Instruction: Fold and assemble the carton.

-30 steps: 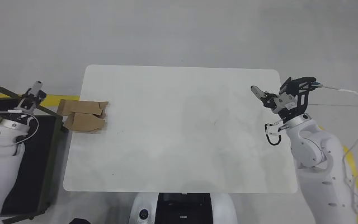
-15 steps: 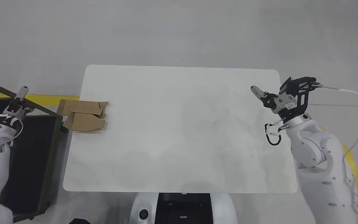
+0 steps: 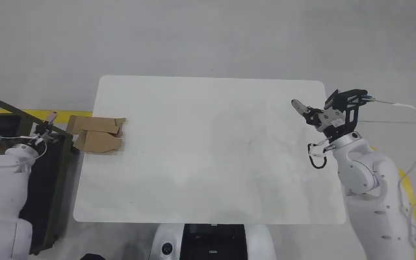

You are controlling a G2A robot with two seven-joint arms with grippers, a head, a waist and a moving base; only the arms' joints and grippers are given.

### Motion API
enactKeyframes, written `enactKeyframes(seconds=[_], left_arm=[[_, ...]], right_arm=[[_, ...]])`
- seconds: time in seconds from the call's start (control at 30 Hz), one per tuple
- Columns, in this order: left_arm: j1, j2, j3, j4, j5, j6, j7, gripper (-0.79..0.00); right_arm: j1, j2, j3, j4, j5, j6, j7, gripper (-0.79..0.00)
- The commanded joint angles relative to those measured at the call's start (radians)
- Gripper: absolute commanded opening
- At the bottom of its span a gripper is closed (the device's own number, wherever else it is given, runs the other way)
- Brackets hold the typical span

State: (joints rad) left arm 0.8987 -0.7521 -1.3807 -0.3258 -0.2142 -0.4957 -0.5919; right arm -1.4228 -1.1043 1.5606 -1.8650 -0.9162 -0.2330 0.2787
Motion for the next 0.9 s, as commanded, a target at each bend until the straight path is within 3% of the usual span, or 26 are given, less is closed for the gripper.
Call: enactKeyframes(seconds=[0.0,0.5,0.53,0.57,0.6,0.73,0.83,0.87], left_arm=[[-0.016,-0.011,0.011,0.02,0.0,0.003,-0.032,0.0],[-0.076,-0.063,0.045,0.093,-0.002,-0.002,-0.153,0.0],[-0.078,-0.065,0.043,0.097,-0.007,0.002,-0.148,-0.049],[-0.08,-0.068,0.043,0.098,-0.009,0.007,-0.147,-0.342],[-0.082,-0.07,0.044,0.099,-0.009,0.013,-0.148,-0.486],[-0.089,-0.077,0.043,0.104,-0.013,0.022,-0.149,-0.576],[-0.094,-0.081,0.036,0.107,-0.029,0.019,-0.154,-0.785],[-0.094,-0.081,0.034,0.108,-0.034,0.014,-0.155,-0.785]], right_arm=[[0.0,0.0,0.0,0.0,0.0,0.0,0.0,0.0],[0.0,0.0,0.0,0.0,0.0,0.0,0.0,0.0],[0.0,0.0,0.0,0.0,0.0,0.0,0.0,0.0],[0.0,0.0,0.0,0.0,0.0,0.0,0.0,0.0],[0.0,0.0,0.0,0.0,0.0,0.0,0.0,0.0],[0.0,0.0,0.0,0.0,0.0,0.0,0.0,0.0],[0.0,0.0,0.0,0.0,0.0,0.0,0.0,0.0],[0.0,0.0,0.0,0.0,0.0,0.0,0.0,0.0]])
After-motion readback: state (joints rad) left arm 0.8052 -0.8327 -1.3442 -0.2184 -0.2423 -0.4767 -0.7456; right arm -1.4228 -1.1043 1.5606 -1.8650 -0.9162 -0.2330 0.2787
